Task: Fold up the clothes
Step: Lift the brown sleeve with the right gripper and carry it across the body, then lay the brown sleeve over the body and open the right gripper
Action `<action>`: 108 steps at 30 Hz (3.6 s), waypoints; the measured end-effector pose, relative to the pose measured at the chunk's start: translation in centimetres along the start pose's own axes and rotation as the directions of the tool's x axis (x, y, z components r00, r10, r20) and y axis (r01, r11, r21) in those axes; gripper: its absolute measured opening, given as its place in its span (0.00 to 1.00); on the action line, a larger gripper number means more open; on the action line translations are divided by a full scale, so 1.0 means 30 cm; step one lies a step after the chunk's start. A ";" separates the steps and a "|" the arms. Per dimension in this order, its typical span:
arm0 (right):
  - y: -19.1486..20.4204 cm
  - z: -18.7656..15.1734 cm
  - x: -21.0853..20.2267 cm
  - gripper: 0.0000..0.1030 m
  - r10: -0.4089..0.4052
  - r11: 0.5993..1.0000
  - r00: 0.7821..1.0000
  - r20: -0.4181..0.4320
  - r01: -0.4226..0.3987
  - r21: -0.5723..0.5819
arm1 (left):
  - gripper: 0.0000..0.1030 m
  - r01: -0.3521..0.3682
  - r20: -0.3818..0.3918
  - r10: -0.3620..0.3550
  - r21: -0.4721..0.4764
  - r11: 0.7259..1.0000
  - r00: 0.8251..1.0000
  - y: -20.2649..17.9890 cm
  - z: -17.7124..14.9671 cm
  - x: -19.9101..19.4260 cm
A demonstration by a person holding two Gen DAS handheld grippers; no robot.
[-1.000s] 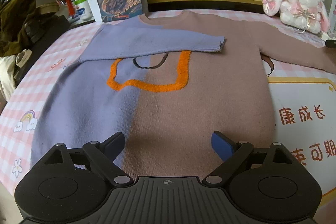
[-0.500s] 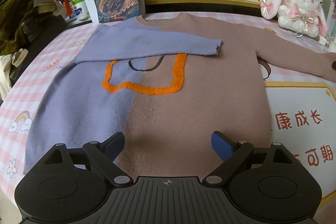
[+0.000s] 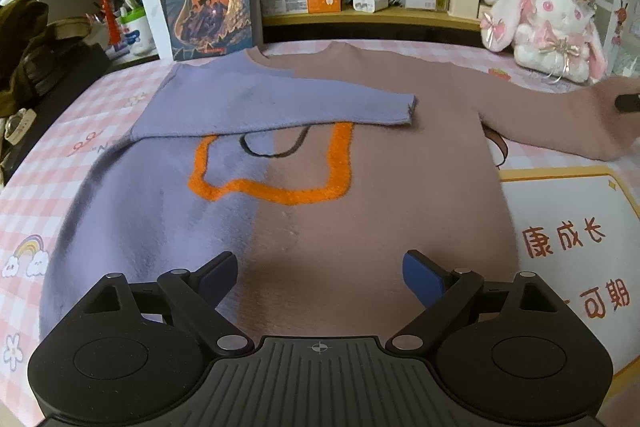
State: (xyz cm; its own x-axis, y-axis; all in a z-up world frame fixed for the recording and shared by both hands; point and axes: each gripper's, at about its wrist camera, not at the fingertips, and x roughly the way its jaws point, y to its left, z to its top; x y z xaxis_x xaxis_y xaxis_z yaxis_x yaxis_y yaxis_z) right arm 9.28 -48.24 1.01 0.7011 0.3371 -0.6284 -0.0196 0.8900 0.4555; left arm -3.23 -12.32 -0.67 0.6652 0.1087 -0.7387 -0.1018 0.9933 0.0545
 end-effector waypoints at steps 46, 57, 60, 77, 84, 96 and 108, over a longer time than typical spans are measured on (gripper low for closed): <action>1.336 -0.006 0.453 0.08 0.063 0.985 0.991 0.121 -0.042 -0.169 | 0.89 0.214 0.188 -0.220 0.048 0.976 0.957 0.789 0.004 0.024; 1.358 -0.060 0.603 0.08 -0.042 0.977 0.995 0.089 0.059 -0.205 | 0.89 0.207 0.166 -0.211 0.039 0.978 0.963 0.815 0.007 0.047; 1.364 -0.071 0.623 0.08 -0.044 0.976 0.996 0.074 0.058 -0.209 | 0.89 0.200 0.163 -0.203 0.032 0.979 0.966 0.820 0.007 0.049; 1.383 -0.151 0.687 0.08 0.003 0.978 0.998 -0.062 -0.015 -0.209 | 0.89 0.184 0.152 -0.186 0.029 0.983 0.971 0.815 -0.004 0.037; 1.393 -0.212 0.706 0.09 0.020 0.970 0.990 -0.136 -0.052 -0.238 | 0.89 0.186 0.155 -0.190 0.040 0.982 0.969 0.809 -0.010 0.025; 1.410 -0.241 0.611 0.45 0.131 0.947 0.981 -0.140 -0.166 -0.276 | 0.89 0.194 0.186 -0.200 0.052 0.980 0.962 0.794 -0.013 -0.010; 1.173 -0.371 0.409 0.46 -0.002 0.955 0.990 -0.141 -0.040 -0.294 | 0.89 0.230 0.154 -0.236 0.060 0.971 0.959 0.757 -0.032 0.001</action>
State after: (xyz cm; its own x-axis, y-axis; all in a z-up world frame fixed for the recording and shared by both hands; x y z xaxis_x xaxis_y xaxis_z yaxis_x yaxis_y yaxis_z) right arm 9.25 -9.38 2.30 0.5938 0.3753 -0.7117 -0.2563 0.9267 0.2748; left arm -6.23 10.20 -0.11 0.7761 -0.1244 -0.6182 0.0984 0.9922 -0.0761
